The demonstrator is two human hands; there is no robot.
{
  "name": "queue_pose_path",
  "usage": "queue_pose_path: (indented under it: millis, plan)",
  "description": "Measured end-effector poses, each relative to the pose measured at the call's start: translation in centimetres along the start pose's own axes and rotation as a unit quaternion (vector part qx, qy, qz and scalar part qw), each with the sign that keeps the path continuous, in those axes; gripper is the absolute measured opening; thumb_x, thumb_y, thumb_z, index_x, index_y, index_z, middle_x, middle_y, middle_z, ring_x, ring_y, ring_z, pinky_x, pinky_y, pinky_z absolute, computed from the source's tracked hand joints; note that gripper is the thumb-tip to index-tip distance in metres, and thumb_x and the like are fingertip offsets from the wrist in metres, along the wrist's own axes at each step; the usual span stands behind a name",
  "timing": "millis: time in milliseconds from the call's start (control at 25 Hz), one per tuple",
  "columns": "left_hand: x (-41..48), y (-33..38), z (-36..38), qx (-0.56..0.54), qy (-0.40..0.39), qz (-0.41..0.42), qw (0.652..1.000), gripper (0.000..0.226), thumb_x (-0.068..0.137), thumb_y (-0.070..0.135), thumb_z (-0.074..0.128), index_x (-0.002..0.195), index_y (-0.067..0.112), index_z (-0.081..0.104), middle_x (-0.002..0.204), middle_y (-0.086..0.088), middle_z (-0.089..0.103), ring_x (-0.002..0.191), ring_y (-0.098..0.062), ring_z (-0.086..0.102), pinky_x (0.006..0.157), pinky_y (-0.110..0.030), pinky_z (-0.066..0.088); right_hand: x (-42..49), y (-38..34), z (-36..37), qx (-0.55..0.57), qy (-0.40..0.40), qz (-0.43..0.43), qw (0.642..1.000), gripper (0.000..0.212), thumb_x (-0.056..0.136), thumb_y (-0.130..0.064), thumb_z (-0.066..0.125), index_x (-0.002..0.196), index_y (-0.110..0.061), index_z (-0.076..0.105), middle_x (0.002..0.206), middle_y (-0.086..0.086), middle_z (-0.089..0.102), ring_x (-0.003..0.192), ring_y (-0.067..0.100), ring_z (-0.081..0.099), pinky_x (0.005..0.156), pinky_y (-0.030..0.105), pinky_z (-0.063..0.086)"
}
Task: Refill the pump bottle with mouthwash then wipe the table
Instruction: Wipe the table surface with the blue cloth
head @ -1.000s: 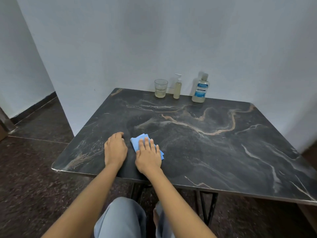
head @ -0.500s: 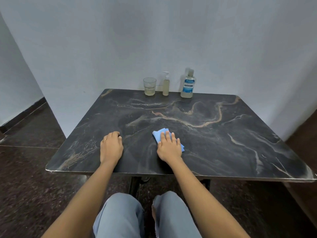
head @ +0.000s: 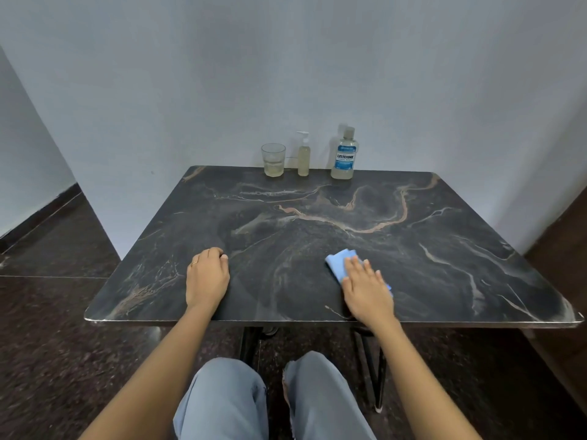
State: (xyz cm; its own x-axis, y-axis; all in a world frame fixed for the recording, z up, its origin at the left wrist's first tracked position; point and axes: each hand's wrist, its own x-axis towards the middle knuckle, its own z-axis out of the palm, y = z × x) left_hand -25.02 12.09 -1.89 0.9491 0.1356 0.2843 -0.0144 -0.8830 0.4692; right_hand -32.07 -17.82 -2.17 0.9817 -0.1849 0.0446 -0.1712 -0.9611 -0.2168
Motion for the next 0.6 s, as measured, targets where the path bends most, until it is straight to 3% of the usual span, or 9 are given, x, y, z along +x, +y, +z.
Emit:
queue_pose_path:
  millis: [120,280,400,480,600]
  plan:
    - [0.0,0.2,-0.1,0.009,0.002,0.001,1.000,0.027,0.100,0.018,0.040,0.108,0.004,0.062,0.108,-0.016,0.065,0.105,-0.036,0.055,0.089,-0.045,0.041,3.5,-3.6,-0.5,-0.008,-0.021,-0.002,1.000,0.053,0.102,-0.027,0.021,0.152,-0.013,0.012,0.161,0.003,0.008,0.148,0.026,0.004,0.119,0.041,0.005]
    - [0.2,-0.2,0.0,-0.004,0.006,-0.001,1.000,0.024,0.100,0.018,0.042,0.106,0.005,0.061,0.106,-0.015,0.065,0.104,-0.036,0.055,0.089,-0.046,0.042,0.1,-10.2,2.4,0.021,-0.038,-0.142,0.989,0.054,0.102,-0.029,0.022,0.152,-0.013,0.012,0.161,0.003,0.009,0.148,0.026,0.005,0.119,0.039,0.003]
    - [0.2,-0.6,0.0,-0.027,0.006,-0.001,1.000,0.023,0.100,0.018,0.042,0.106,0.006,0.061,0.107,-0.013,0.066,0.105,-0.033,0.054,0.092,-0.046,0.041,-3.7,-8.2,2.9,0.043,-0.036,-0.189,0.980,0.053,0.100,-0.031,0.023,0.152,-0.020,0.017,0.160,-0.003,0.013,0.148,0.019,0.008,0.118,0.036,0.003]
    - [0.2,-0.5,0.0,-0.037,0.008,-0.001,0.999,0.023,0.099,0.017,0.042,0.106,0.007,0.062,0.107,-0.012,0.066,0.106,-0.033,0.054,0.093,-0.046,0.040,-2.3,-4.1,2.1,0.024,-0.021,-0.150,0.988,0.052,0.101,-0.030,0.024,0.152,-0.021,0.016,0.160,-0.003,0.011,0.148,0.018,0.008,0.118,0.038,0.004]
    - [0.3,-0.4,0.1,-0.030,0.007,-0.001,1.000,0.024,0.099,0.018,0.043,0.107,0.007,0.062,0.108,-0.011,0.066,0.106,-0.033,0.054,0.093,-0.046,0.041,2.8,1.8,-0.3,0.001,-0.011,-0.007,1.000,0.052,0.102,-0.027,0.021,0.152,-0.018,0.013,0.161,0.000,0.008,0.148,0.021,0.007,0.118,0.040,0.006]
